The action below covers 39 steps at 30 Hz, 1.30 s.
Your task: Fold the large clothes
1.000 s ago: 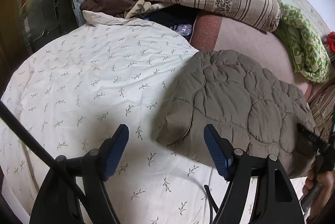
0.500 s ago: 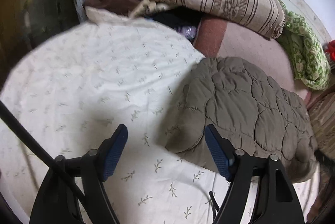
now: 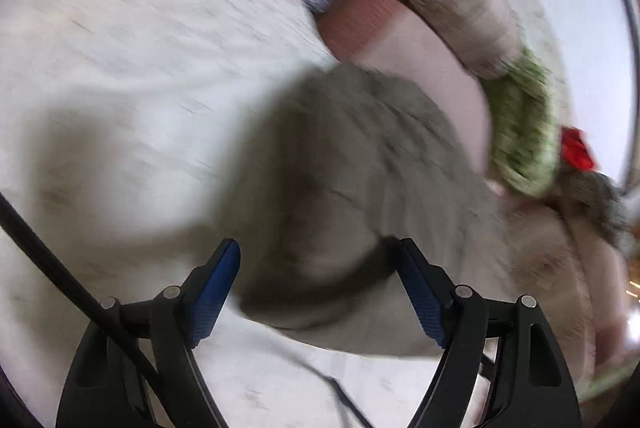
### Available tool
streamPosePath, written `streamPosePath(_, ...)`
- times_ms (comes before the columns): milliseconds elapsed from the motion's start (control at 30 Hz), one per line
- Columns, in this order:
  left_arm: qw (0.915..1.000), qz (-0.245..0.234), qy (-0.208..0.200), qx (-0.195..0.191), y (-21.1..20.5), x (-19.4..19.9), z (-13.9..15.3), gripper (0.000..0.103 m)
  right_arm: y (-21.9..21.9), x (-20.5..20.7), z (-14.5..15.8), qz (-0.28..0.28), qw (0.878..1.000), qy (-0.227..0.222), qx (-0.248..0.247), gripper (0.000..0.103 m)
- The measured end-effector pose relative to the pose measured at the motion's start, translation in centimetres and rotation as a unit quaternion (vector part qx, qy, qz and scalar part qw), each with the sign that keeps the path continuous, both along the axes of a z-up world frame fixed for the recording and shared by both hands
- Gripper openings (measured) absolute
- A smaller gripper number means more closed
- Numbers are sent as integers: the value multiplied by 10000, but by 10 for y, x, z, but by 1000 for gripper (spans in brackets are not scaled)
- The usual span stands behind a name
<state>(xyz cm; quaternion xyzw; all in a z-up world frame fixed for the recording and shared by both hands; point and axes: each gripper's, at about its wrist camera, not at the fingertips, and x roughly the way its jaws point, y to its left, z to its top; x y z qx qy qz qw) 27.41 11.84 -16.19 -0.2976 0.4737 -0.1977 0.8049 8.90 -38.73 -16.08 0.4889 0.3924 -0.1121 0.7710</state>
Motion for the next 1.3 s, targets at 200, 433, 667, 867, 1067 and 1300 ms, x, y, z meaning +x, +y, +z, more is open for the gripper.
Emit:
streamPosePath(200, 9887, -297, -580, 1351, -44, -30, 46, 54, 0, 21, 9, 180, 9997, 36, -154, 57)
streamPosePath(433, 9897, -15, 128, 1423, -37, -18, 16, 64, -1, 18, 3, 331, 9988, 120, -346, 59)
streamPosePath(667, 9740, 498, -627, 2117, -29, -57, 68, 64, 2, -10, 21, 293, 9963, 247, -771, 74)
streamPosePath(867, 9223, 1255, -1753, 3208, -36, -136, 138, 69, 28, -73, 67, 553, 9783, 382, -1958, 74)
streamPosePath(1067, 9045, 1672, -1980, 3385, -24, -212, 168, 73, 73, -121, 95, 913, 9675, 314, -2337, 77)
streamPosePath(1300, 8922, 2176, -2072, 3371, 3, -290, 201, 73, 126, -143, 111, 1373, 9570, 79, -2553, 77)
